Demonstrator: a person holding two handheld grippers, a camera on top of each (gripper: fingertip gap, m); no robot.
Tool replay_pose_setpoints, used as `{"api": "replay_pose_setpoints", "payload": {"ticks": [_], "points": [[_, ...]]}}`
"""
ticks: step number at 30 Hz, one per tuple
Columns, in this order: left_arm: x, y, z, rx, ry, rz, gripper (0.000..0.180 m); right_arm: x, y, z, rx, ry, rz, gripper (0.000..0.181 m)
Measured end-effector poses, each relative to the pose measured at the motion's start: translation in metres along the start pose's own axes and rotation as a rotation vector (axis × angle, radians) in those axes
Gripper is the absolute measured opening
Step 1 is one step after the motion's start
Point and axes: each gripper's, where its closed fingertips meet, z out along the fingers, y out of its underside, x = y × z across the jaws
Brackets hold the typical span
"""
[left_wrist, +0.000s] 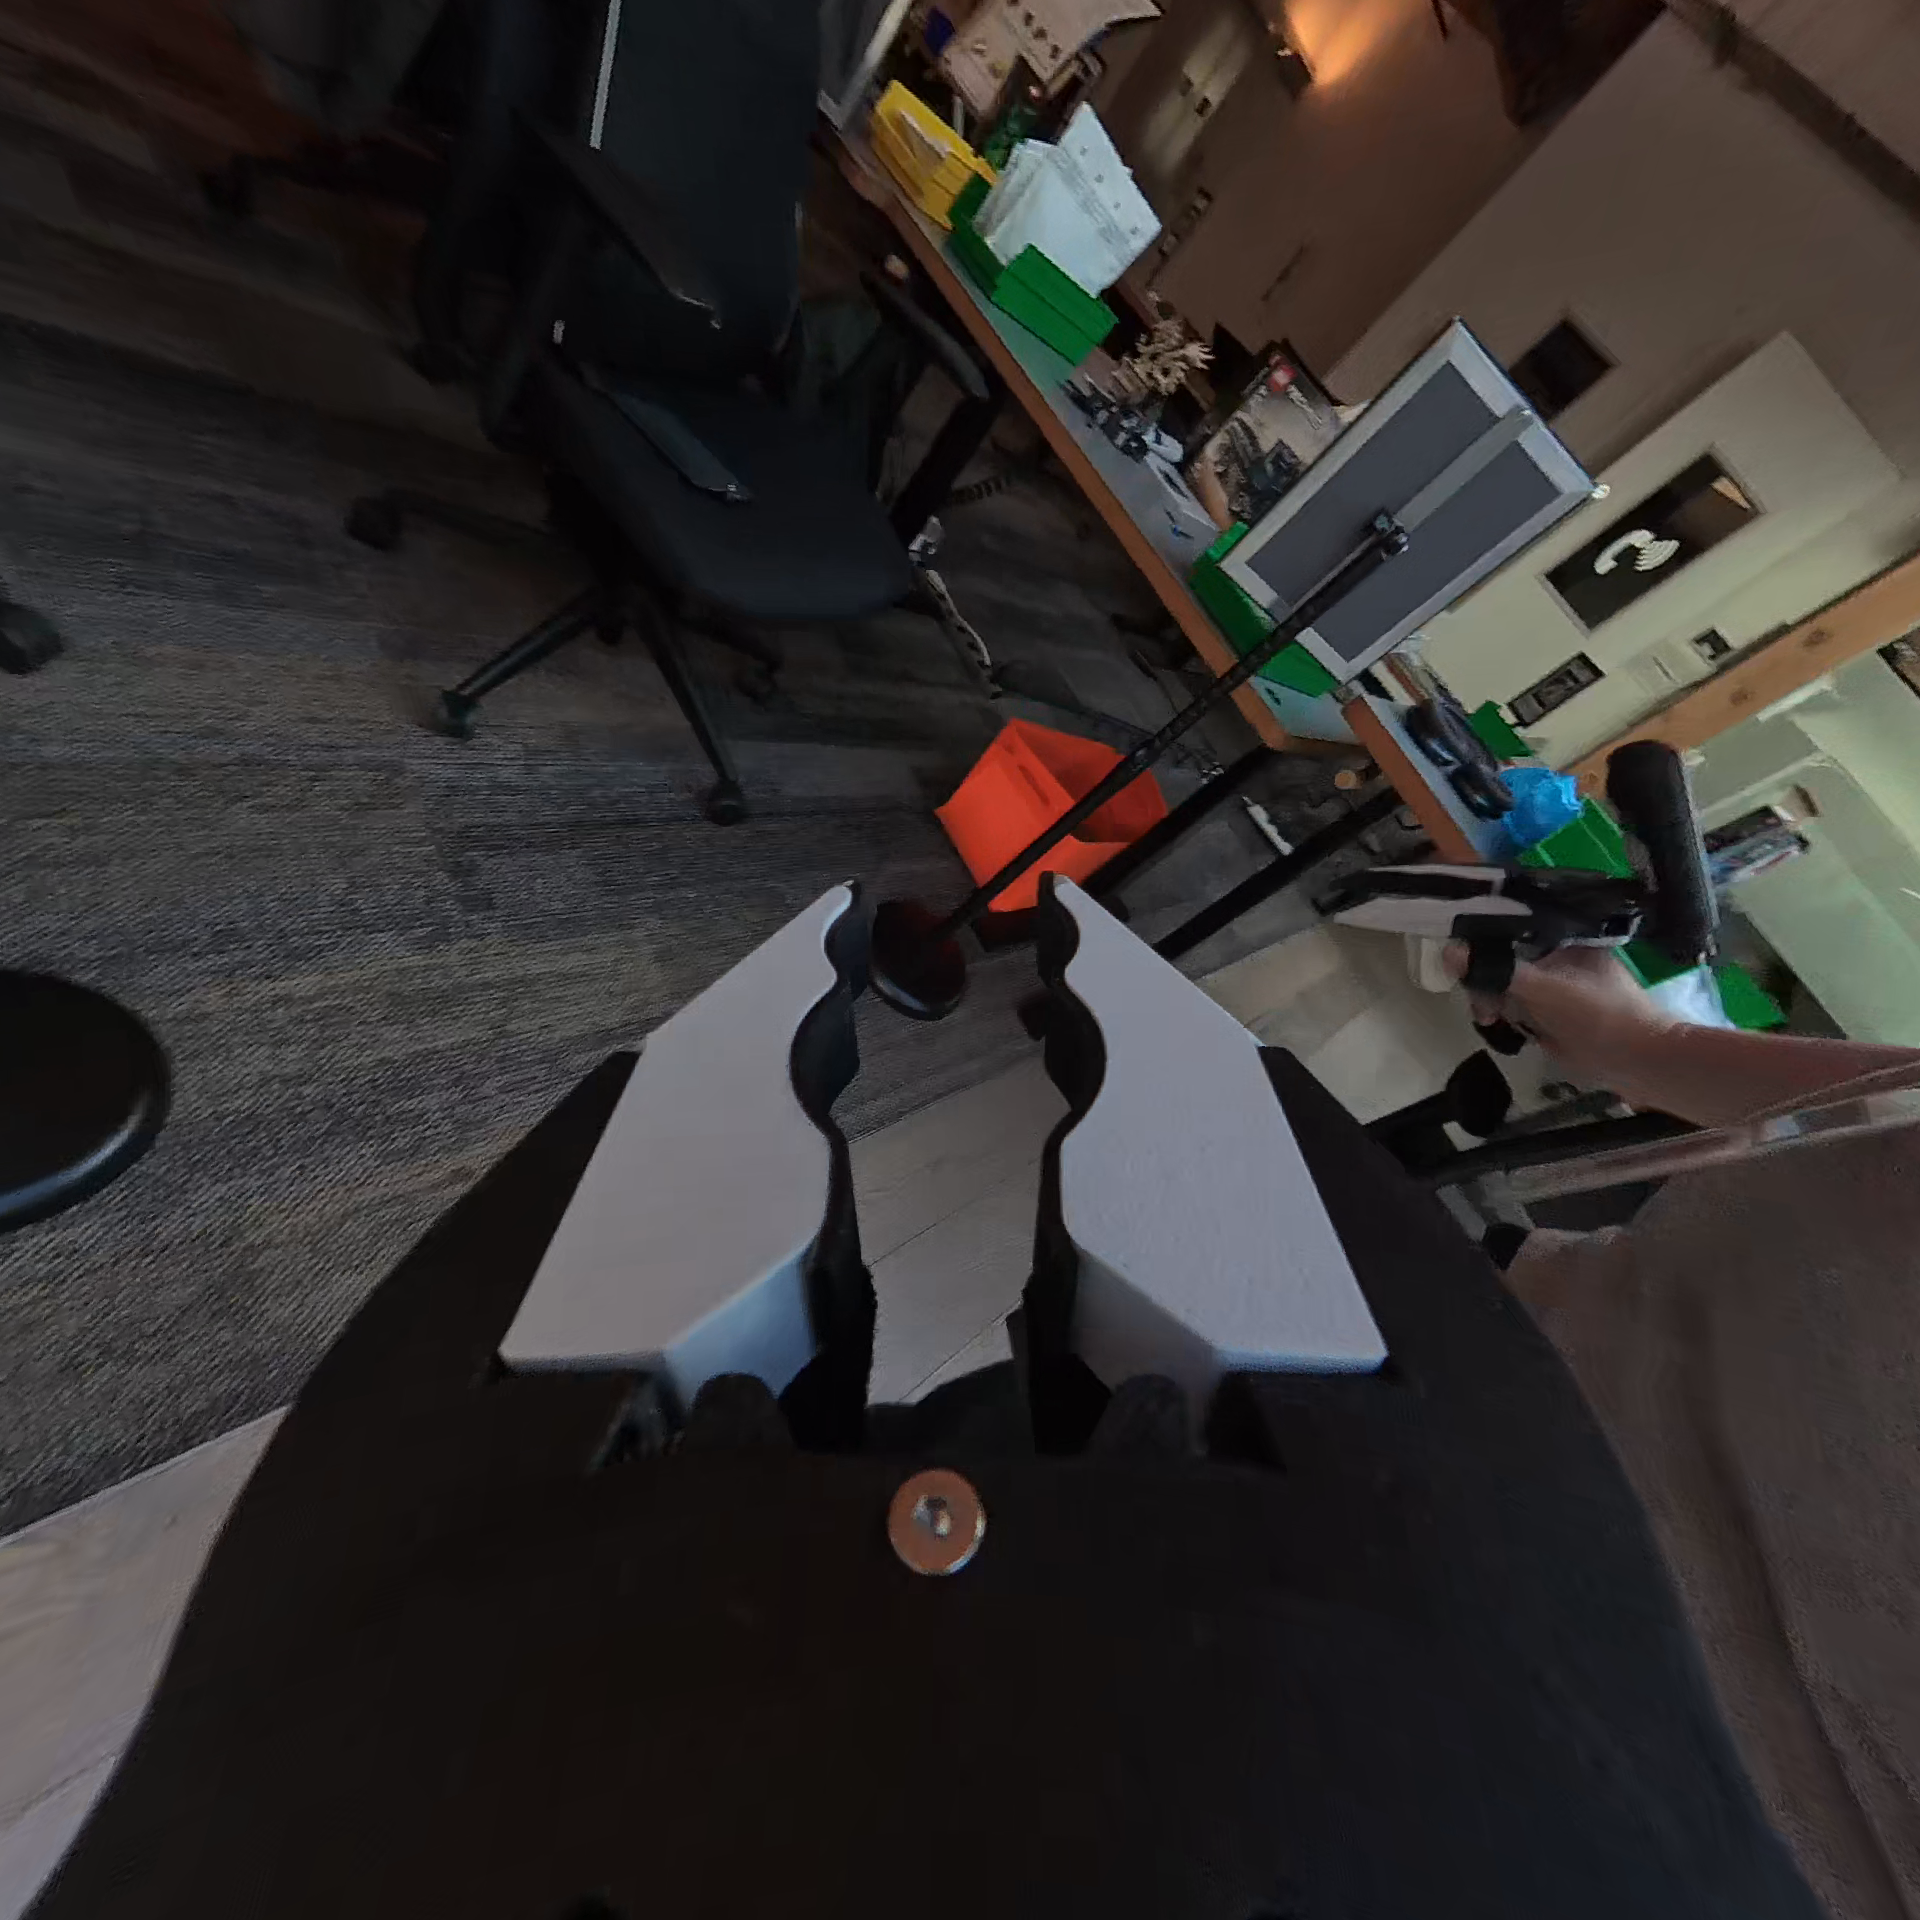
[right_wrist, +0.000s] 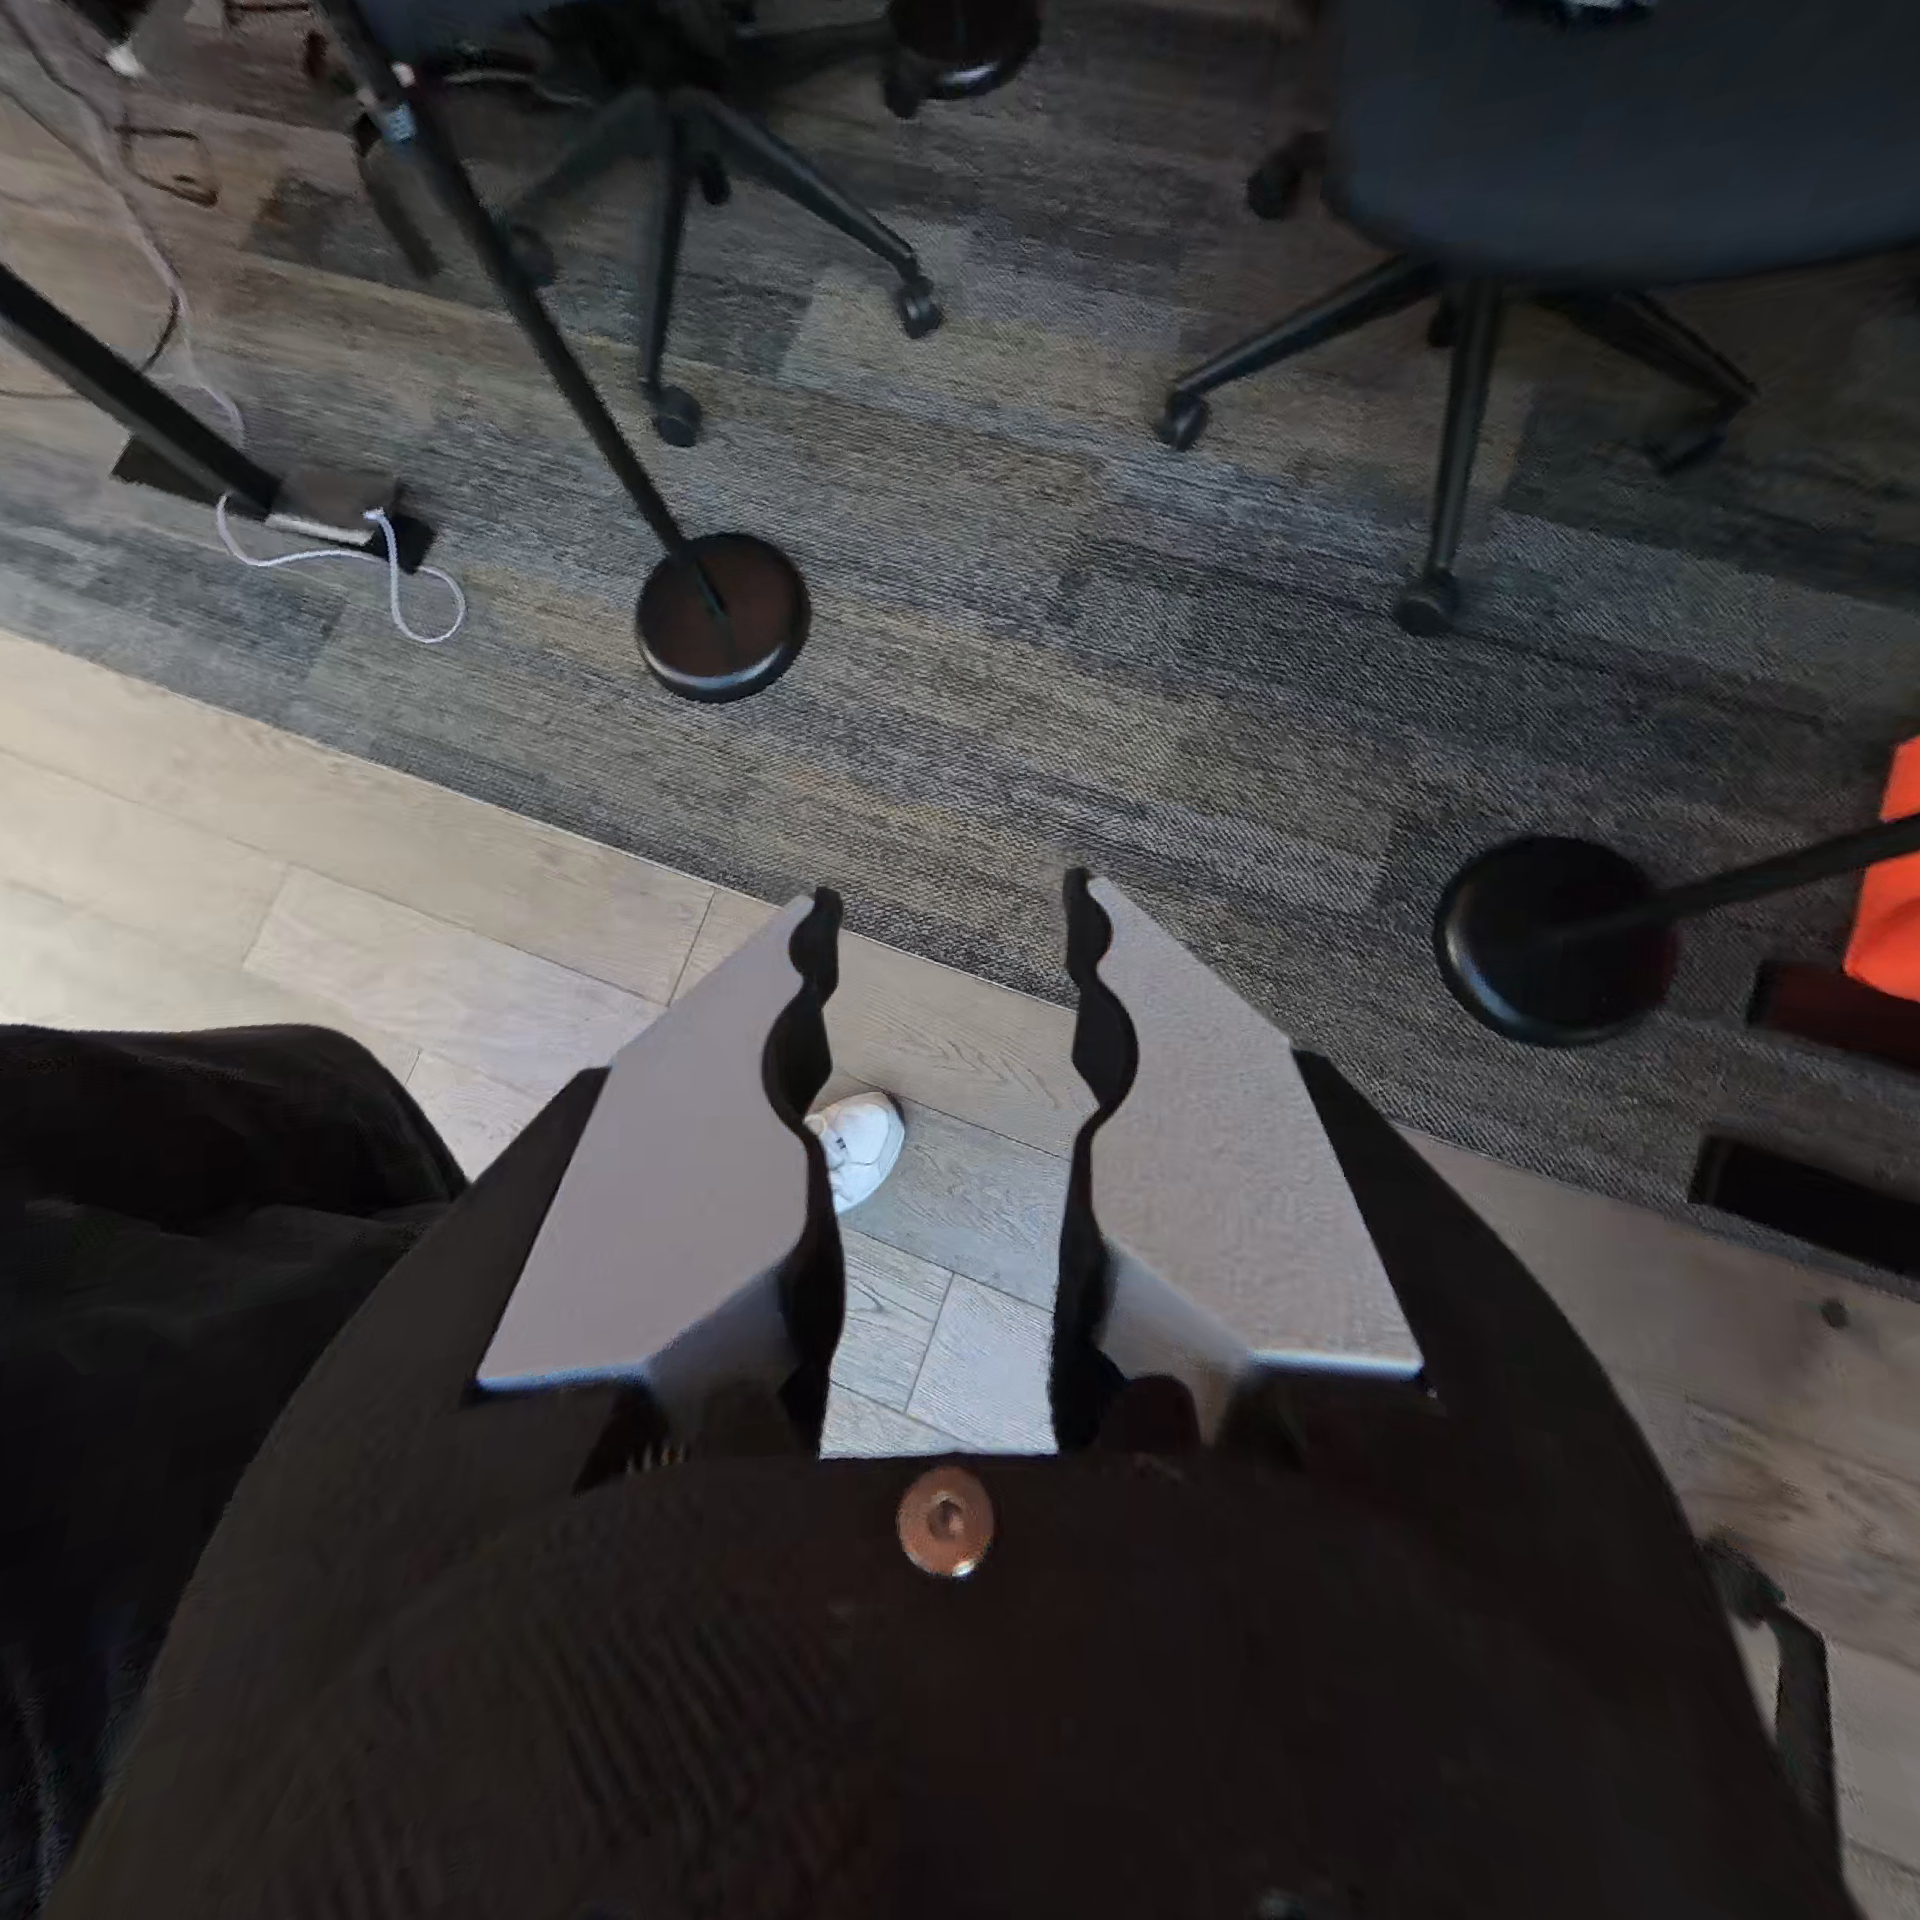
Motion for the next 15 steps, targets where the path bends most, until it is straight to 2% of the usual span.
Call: {"api": "replay_pose_setpoints", "payload": {"ticks": [2,8,11,15], "points": [[0.006,-0.032,0.059,-0.030,0.086,0.009,0.032,0.030,-0.008,0.002,0.034,0.050,0.091,0.043],[0.005,-0.101,0.221,-0.194,0.237,0.198,0.028,0.086,-0.058,0.026,0.186,0.139,0.285,0.040],[0.003,-0.168,0.296,-0.143,0.324,0.175,0.026,0.106,-0.114,0.042,0.304,0.145,0.349,0.041],[-0.023,-0.287,0.396,0.001,0.309,0.267,0.022,0.132,-0.229,0.086,0.407,0.134,0.313,0.051]]}}
